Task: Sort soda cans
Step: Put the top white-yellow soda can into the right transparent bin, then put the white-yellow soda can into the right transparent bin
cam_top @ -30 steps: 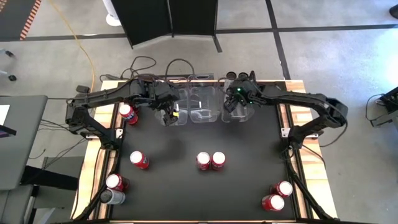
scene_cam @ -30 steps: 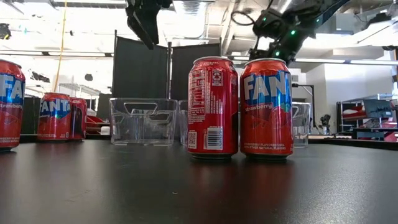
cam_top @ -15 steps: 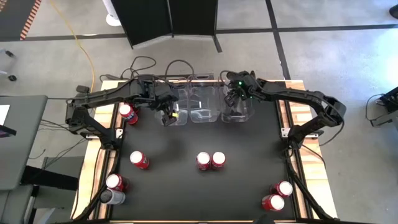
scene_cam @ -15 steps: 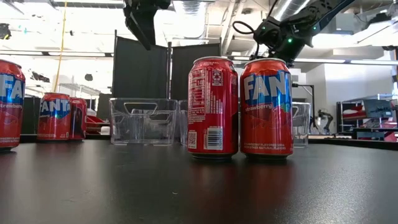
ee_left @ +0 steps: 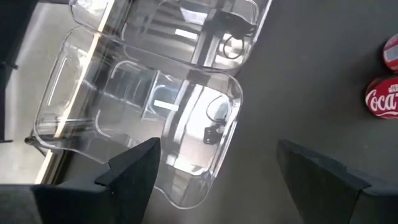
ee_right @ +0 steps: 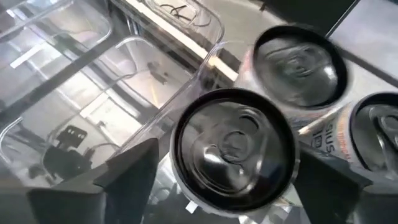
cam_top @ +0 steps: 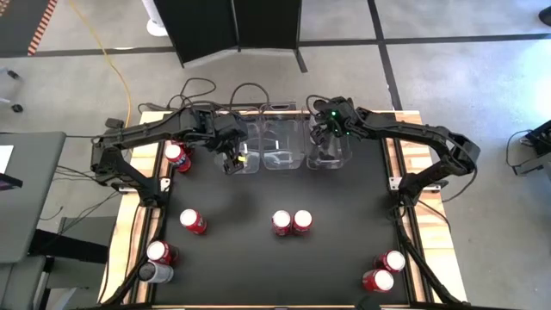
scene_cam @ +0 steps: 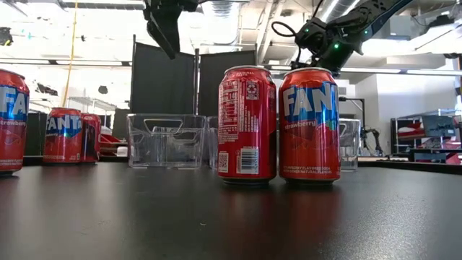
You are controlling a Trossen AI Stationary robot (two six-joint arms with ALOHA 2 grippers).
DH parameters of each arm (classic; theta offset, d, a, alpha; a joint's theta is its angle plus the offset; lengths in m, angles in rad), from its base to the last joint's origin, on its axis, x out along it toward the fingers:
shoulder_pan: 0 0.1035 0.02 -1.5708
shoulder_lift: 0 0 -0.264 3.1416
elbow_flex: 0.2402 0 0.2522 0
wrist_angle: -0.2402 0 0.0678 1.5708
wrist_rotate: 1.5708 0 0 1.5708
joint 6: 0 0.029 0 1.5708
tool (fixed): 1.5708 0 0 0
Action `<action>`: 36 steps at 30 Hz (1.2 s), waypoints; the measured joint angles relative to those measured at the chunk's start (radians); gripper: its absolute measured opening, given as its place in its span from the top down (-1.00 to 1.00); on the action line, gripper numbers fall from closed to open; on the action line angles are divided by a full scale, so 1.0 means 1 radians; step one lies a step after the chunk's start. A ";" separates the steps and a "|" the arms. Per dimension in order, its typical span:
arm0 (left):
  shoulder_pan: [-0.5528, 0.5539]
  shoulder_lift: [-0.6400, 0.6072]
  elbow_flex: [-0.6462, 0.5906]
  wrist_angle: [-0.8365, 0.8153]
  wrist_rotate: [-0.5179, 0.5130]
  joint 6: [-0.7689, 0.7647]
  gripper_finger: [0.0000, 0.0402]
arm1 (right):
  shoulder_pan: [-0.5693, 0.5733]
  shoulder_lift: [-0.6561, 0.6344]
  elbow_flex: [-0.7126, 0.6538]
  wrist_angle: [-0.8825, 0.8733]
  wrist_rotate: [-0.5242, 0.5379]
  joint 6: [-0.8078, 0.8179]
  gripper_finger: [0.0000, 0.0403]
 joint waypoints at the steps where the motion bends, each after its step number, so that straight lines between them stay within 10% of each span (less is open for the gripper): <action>1: 0.000 0.000 0.000 0.000 0.000 0.000 -0.57 | 0.000 0.000 0.000 -0.004 -0.001 0.000 -0.85; 13: -0.024 -0.051 0.017 -0.227 0.022 -0.166 -0.57 | 0.070 -0.183 0.000 0.005 -0.003 0.114 -0.95; 27: -0.250 -0.092 0.007 -0.325 0.537 -0.595 -0.56 | 0.171 -0.336 0.000 0.016 -0.004 0.160 -0.95; 36: -0.501 -0.088 0.007 -0.330 0.548 -0.717 -0.55 | 0.228 -0.318 0.000 0.016 -0.004 0.143 -0.95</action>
